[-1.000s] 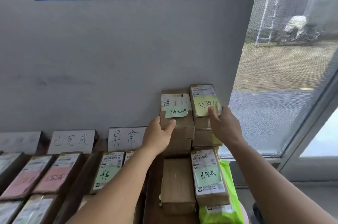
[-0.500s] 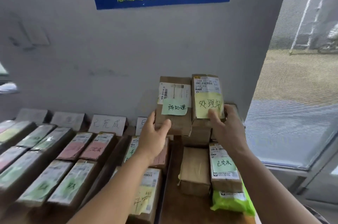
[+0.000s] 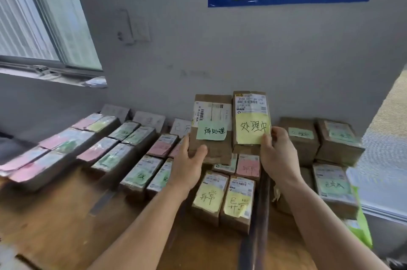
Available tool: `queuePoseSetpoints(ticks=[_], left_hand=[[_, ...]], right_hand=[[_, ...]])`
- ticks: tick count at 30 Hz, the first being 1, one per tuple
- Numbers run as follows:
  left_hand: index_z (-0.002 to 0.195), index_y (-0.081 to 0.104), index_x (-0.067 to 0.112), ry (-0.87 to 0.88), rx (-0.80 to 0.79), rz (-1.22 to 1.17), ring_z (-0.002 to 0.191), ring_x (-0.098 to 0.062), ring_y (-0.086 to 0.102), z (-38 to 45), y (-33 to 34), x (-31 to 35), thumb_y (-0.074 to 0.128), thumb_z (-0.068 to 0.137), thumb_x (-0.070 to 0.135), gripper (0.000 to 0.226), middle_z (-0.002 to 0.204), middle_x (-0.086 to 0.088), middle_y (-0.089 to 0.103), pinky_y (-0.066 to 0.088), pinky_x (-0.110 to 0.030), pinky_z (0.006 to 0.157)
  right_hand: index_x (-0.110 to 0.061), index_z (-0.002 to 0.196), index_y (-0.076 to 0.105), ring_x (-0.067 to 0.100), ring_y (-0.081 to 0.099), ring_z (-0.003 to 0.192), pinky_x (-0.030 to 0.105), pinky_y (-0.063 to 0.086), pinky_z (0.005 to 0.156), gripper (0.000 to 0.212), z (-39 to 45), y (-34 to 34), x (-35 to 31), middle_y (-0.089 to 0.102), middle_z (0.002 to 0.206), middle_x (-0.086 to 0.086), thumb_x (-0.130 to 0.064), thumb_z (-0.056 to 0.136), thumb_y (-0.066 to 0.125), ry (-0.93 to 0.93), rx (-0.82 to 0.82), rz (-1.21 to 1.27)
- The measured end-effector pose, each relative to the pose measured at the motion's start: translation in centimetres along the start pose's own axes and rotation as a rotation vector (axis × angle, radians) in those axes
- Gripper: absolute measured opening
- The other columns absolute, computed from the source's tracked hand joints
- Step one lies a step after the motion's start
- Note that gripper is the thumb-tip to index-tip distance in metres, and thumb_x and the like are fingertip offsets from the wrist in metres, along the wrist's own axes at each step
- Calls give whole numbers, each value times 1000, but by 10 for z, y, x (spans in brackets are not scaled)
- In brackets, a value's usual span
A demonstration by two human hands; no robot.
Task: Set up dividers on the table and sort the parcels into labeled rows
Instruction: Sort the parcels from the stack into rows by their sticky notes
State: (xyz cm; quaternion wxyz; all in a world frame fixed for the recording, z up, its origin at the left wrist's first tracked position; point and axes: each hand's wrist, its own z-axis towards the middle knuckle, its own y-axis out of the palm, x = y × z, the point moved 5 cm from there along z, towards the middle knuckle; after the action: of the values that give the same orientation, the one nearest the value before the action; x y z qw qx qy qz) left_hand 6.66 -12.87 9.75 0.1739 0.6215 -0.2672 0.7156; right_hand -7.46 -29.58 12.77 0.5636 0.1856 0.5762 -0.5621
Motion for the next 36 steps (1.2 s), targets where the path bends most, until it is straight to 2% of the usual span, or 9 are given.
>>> queuePoseSetpoints(ticks=[6, 10, 16, 20, 26, 29, 31, 33, 36], left_hand=[[148, 30, 33, -55, 28, -22, 125, -15, 49, -27, -103, -21, 54, 94, 34, 59, 135, 8, 54, 41, -44, 105], [142, 41, 32, -28, 84, -34, 103, -6, 63, -43, -171, -28, 56, 94, 28, 50, 118, 10, 64, 54, -21, 78], [135, 47, 32, -76, 180, -61, 107, -14, 63, -66, -264, -47, 59, 93, 26, 44, 120, 5, 65, 52, -41, 93], [122, 55, 36, -62, 225, -113, 90, -5, 68, -72, -312, -57, 60, 93, 19, 34, 104, 10, 70, 56, -22, 71], [136, 49, 25, -101, 298, -147, 104, -16, 65, -66, -370, -74, 60, 93, 16, 45, 112, 4, 69, 54, -39, 91], [133, 50, 25, -106, 335, -135, 98, -13, 67, -54, -398, -85, 60, 92, 17, 43, 108, 5, 69, 57, -29, 80], [130, 53, 27, -96, 360, -113, 91, -7, 67, -41, -416, -91, 60, 92, 17, 40, 104, 8, 69, 53, -16, 67], [129, 54, 27, -93, 372, -93, 87, -4, 66, -23, -434, -97, 60, 91, 16, 39, 100, 11, 69, 50, -17, 66], [112, 56, 37, -118, 369, -82, 86, -5, 67, 8, -456, -108, 60, 91, 16, 30, 91, 16, 70, 55, -28, 75]], right_hand=[[-25, 107, 42, 10, 61, 77, 20, 40, 49, 10, -64, 67, -53, 61, 102, -5, -27, 100, 37, -2, -77, 21], [-24, 109, 45, 1, 56, 71, 16, 38, 47, 22, -101, 112, -85, 59, 93, -11, -41, 95, 48, -2, -104, 24], [-20, 114, 46, 4, 58, 73, 20, 43, 50, 35, -146, 181, -123, 62, 96, -7, -46, 92, 52, -23, -169, 40], [-23, 108, 43, -2, 56, 72, 10, 40, 47, 25, -164, 224, -146, 58, 96, -11, -41, 94, 53, -50, -240, 94], [-19, 122, 41, 9, 59, 92, 23, 55, 65, 36, -172, 292, -171, 60, 108, -5, -39, 94, 52, -75, -338, 154], [-16, 129, 40, 10, 59, 95, 21, 51, 66, 43, -169, 327, -182, 61, 111, -3, -38, 94, 52, -98, -357, 167], [-16, 131, 39, 12, 58, 99, 28, 54, 73, 44, -164, 351, -187, 60, 114, 0, -37, 95, 51, -93, -365, 181], [-16, 135, 36, 16, 56, 104, 36, 54, 81, 46, -158, 376, -190, 58, 117, 2, -36, 96, 49, -76, -381, 186], [-15, 138, 34, 13, 54, 102, 20, 47, 67, 48, -144, 411, -191, 56, 118, 0, -35, 97, 48, -49, -371, 181]])
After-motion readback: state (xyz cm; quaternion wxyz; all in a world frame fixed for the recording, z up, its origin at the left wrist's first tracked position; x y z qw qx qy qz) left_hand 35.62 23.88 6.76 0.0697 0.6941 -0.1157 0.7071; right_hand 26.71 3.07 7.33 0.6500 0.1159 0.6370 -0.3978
